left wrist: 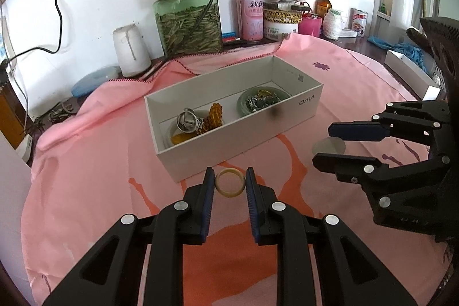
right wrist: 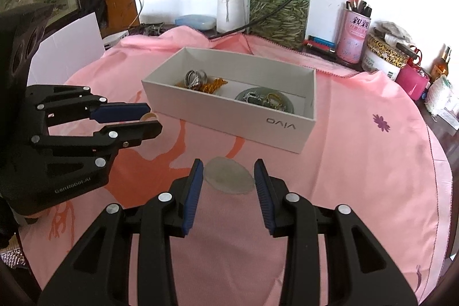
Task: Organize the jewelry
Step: 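Carry the pale ring and green stone into the white box and open both tools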
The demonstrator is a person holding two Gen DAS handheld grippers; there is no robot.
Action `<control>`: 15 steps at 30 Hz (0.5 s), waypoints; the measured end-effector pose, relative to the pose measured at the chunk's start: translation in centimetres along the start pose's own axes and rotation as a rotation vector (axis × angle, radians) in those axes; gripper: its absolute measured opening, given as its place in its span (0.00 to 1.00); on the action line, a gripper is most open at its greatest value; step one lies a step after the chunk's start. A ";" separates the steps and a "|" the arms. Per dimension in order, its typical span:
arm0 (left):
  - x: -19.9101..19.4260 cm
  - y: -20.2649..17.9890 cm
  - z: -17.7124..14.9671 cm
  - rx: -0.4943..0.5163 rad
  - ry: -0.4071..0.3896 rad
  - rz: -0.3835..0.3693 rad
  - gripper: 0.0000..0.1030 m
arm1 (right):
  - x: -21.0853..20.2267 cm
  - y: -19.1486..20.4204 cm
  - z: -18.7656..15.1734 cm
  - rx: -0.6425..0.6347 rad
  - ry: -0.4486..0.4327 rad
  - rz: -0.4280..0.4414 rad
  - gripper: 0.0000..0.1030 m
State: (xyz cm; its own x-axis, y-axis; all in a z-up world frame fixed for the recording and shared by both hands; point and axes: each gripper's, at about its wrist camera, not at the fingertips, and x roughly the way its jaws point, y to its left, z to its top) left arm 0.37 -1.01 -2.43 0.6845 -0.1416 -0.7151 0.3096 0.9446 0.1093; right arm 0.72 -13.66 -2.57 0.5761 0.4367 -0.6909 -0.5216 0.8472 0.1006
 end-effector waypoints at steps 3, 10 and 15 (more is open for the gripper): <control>-0.5 -0.1 0.2 -0.004 -0.017 0.010 0.22 | -0.5 -0.1 0.2 0.005 -0.024 0.000 0.34; -3.3 -0.8 1.4 0.002 -0.104 0.070 0.22 | -3.3 -1.3 1.8 0.080 -0.123 0.009 0.34; -6.0 0.5 5.1 -0.052 -0.168 0.056 0.22 | -6.8 -1.8 5.8 0.112 -0.221 0.023 0.34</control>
State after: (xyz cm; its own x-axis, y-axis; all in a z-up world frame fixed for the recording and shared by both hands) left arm -0.19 -1.25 5.41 0.8016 -0.1319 -0.5831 0.2367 0.9657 0.1070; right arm 1.37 -16.43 6.07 0.6951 0.5014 -0.5152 -0.4703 0.8591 0.2017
